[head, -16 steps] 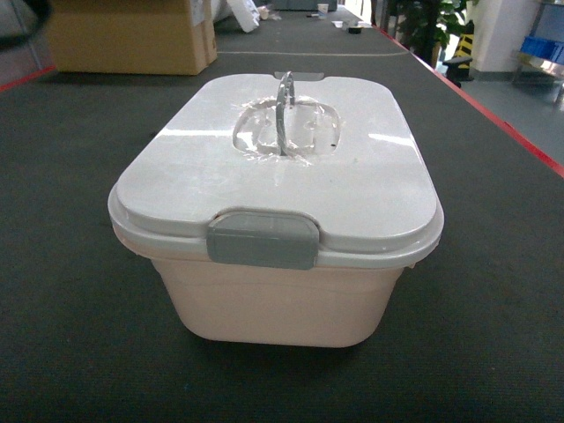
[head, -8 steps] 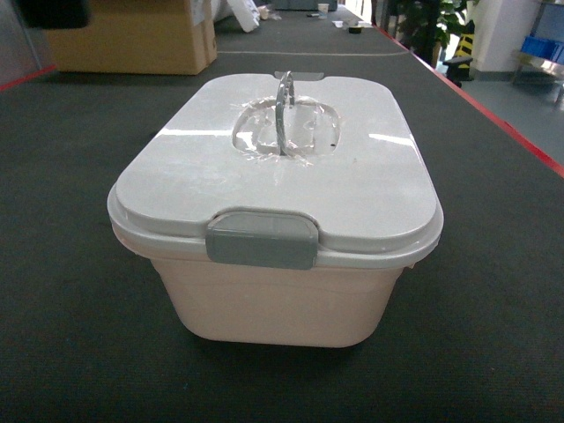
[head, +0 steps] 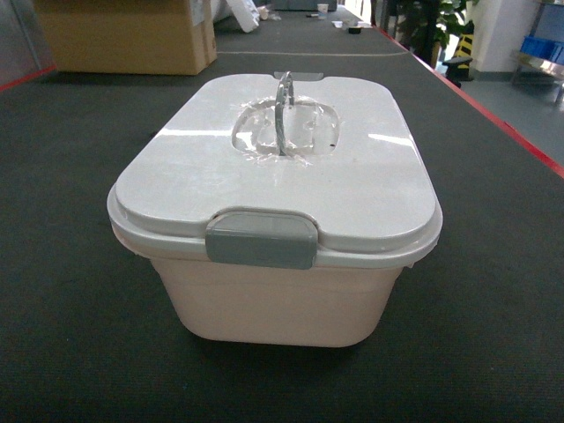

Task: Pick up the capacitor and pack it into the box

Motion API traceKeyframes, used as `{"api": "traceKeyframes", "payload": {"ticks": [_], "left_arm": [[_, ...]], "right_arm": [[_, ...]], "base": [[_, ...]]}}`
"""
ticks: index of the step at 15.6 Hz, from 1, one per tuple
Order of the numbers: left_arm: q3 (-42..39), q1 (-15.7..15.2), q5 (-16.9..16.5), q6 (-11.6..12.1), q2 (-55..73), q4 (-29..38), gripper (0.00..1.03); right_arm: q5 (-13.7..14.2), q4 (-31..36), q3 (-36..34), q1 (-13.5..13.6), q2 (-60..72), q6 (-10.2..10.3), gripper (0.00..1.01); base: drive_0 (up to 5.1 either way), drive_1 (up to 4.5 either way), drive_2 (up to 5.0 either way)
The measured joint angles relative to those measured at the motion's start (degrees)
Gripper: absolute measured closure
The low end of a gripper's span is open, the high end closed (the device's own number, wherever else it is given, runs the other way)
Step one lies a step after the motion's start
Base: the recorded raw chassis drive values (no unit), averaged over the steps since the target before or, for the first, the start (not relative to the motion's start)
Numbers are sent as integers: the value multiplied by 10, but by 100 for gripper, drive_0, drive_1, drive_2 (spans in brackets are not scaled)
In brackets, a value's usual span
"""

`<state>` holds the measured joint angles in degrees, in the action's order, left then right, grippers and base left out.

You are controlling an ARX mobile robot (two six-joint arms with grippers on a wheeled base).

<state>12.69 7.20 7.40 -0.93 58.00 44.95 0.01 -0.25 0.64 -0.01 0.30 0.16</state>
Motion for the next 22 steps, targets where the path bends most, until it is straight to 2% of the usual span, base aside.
{"api": "traceKeyframes", "payload": {"ticks": [4,5,6,8,9,15,22], "left_arm": [[-58,-33,-33,0,-97,-40,101],[-70,-66,-69,1,-122,-56,101],[-78,-75,-67,1,-145,-70,101],[-94,-71,-74,1,-197,-107,101],[-113,-71,-74,1,-202,-74,101],[-119,-71,-74,1,-334,-207,101],[-119,-71,-74,1,-442,-311,101]], "right_arm": [[0,0,0,0,0,0,3],[0,0,0,0,0,0,3],[0,0,0,0,0,0,3],[0,0,0,0,0,0,3],[0,0,0,0,0,0,3],[0,0,0,0,0,0,3],[0,0,0,0,0,0,3]], "base": [[0,0,0],[0,0,0],[0,0,0],[0,0,0],[0,0,0],[0,0,0],[0,0,0]]}}
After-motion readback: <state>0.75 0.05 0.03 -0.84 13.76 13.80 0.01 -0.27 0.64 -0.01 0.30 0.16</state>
